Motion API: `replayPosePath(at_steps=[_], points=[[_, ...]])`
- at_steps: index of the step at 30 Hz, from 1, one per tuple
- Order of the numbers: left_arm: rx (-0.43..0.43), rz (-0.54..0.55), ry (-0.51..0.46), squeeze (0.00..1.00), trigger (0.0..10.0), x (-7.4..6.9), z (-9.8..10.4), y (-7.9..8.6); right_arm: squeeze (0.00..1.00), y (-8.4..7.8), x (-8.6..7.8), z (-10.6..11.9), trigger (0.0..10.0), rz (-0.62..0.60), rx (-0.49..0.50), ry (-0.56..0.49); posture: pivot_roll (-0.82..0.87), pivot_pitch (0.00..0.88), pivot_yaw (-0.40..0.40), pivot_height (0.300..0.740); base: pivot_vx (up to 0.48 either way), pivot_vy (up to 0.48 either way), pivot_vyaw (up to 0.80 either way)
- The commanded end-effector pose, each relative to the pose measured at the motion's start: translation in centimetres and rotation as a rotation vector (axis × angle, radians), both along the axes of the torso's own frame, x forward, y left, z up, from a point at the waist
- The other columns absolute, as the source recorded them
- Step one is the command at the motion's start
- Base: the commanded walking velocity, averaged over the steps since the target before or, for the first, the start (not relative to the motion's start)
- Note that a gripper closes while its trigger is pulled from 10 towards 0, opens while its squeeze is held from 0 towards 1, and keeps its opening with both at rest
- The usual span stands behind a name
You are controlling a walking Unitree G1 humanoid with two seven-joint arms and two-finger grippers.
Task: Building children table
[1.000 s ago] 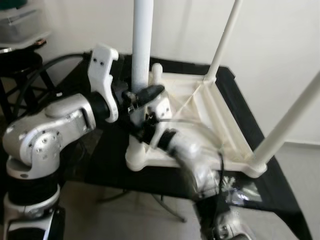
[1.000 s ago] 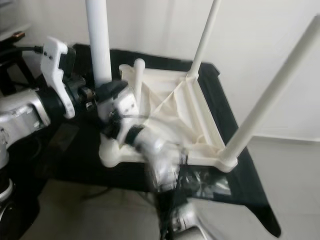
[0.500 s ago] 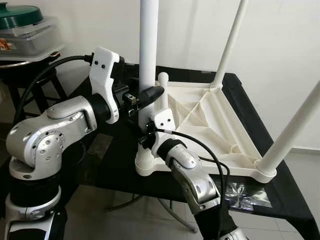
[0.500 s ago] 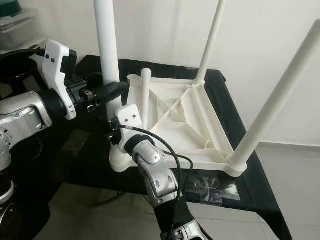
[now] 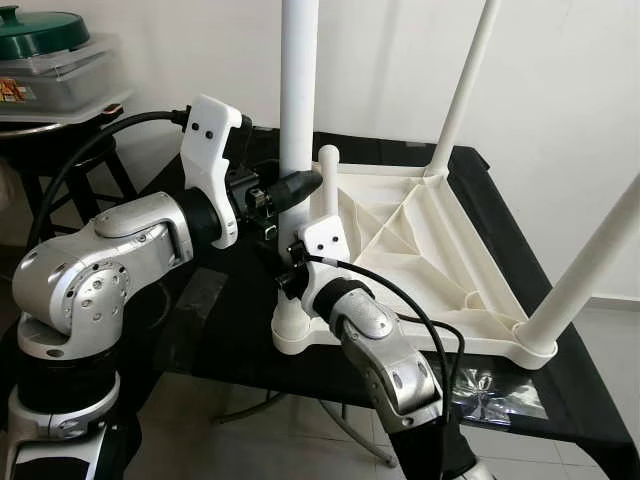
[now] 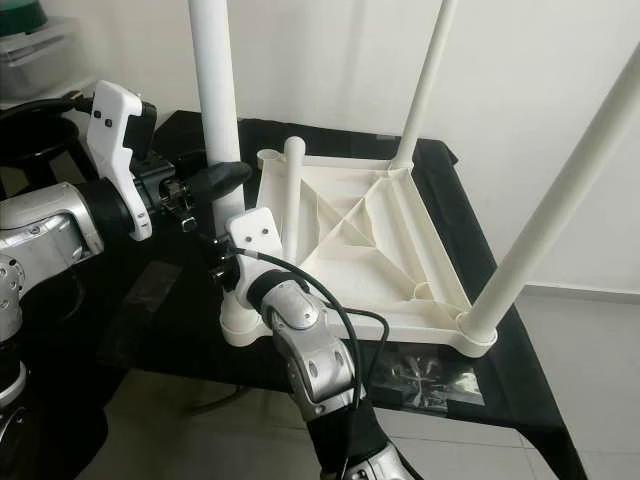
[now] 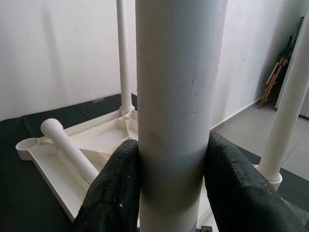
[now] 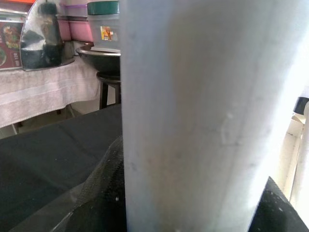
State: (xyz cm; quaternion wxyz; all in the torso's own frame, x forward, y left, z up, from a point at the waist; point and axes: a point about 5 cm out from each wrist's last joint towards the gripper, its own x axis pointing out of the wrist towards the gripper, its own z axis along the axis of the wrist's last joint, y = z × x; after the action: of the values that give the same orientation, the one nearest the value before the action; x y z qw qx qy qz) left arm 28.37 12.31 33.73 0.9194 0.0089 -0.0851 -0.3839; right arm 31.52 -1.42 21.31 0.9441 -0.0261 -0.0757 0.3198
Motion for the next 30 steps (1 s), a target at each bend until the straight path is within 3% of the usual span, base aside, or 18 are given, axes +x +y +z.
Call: replayPosePath(at_steps=[1,2,3,5,7,10,11,12,13,14,16,17,20,28,29,30], points=[[0.029,-0.033,0.065,0.00,0.0,0.1,-1.2,-0.7,0.00,2.0,-1.1,-0.4,10.0,0.104,0.004,0.009,0.09,0.078,-0.070,0.740,0.000,0.000,0.00],[0.031,-0.034,0.065,0.00,0.0,0.2,-1.2,-0.7,0.00,2.1,-1.2,-0.1,10.0,0.146,0.011,0.000,0.09,0.078,-0.069,0.740,0.000,0.000,0.00],[0.033,-0.035,0.064,0.00,0.0,0.2,-1.2,-0.7,1.00,2.3,-1.4,0.4,10.0,0.265,0.041,0.006,0.09,0.078,-0.069,0.740,0.000,0.000,0.00],[0.033,-0.035,0.064,0.00,0.0,0.2,-1.2,-0.7,1.00,2.3,-1.4,0.4,10.0,0.265,0.041,0.006,0.09,0.078,-0.069,0.740,0.000,0.000,0.00],[0.037,-0.039,0.063,0.00,0.0,0.2,-1.1,-0.8,1.00,1.1,-0.9,2.0,10.0,0.523,0.046,-0.032,0.10,0.077,-0.068,0.740,0.000,0.000,0.00],[0.038,-0.041,0.062,0.00,0.0,0.1,-1.1,-0.8,1.00,0.3,-0.5,2.5,10.0,0.608,0.014,-0.051,0.10,0.077,-0.068,0.740,0.000,0.000,0.00],[0.040,-0.043,0.062,0.00,0.0,0.1,-1.1,-0.8,1.00,-0.9,0.0,2.7,10.0,0.691,-0.078,-0.082,0.10,0.078,-0.069,0.740,0.000,0.000,0.00],[0.041,-0.046,0.062,0.00,0.0,0.0,-1.1,-0.8,0.33,-2.2,0.9,2.5,10.0,0.749,-0.180,-0.083,0.10,0.079,-0.067,0.740,0.000,0.000,0.00],[0.041,-0.046,0.062,0.00,0.0,0.0,-1.1,-0.8,0.33,-2.2,0.9,2.5,10.0,0.749,-0.180,-0.083,0.10,0.079,-0.067,0.740,0.000,0.000,0.00],[0.041,-0.049,0.063,0.00,0.0,-0.1,-1.1,-0.8,0.00,-3.2,1.5,2.4,10.0,0.779,-0.247,-0.079,0.10,0.079,-0.067,0.740,0.000,0.000,0.00],[0.041,-0.049,0.063,0.00,0.0,-0.1,-1.1,-0.8,0.00,-3.2,1.5,2.4,10.0,0.779,-0.247,-0.079,0.10,0.079,-0.067,0.740,0.000,0.000,0.00],[0.041,-0.051,0.063,0.00,0.0,-0.2,-1.1,-0.8,0.00,-4.2,2.6,2.6,10.0,0.772,-0.299,-0.066,0.11,0.083,-0.069,0.740,0.000,0.000,0.00],[0.040,-0.056,0.063,0.00,0.0,-0.3,-1.0,-0.9,0.00,-5.1,4.0,2.9,10.0,0.740,-0.332,-0.052,0.12,0.084,-0.068,0.740,0.000,0.000,0.00],[0.042,-0.073,0.066,0.00,0.0,-0.6,-0.9,-1.1,0.00,-4.8,5.2,4.3,10.0,0.847,-0.247,0.020,0.13,0.096,-0.064,0.740,0.000,0.000,0.00],[0.042,-0.074,0.067,0.00,0.0,-0.6,-0.9,-1.1,0.00,-4.7,5.2,4.2,0.0,0.881,-0.225,0.037,0.14,0.099,-0.066,0.740,0.000,0.000,0.00],[0.042,-0.074,0.067,0.00,0.0,-0.6,-0.9,-1.1,0.00,-4.7,5.2,4.2,0.0,0.881,-0.225,0.037,0.14,0.099,-0.066,0.740,0.000,0.000,0.00]])
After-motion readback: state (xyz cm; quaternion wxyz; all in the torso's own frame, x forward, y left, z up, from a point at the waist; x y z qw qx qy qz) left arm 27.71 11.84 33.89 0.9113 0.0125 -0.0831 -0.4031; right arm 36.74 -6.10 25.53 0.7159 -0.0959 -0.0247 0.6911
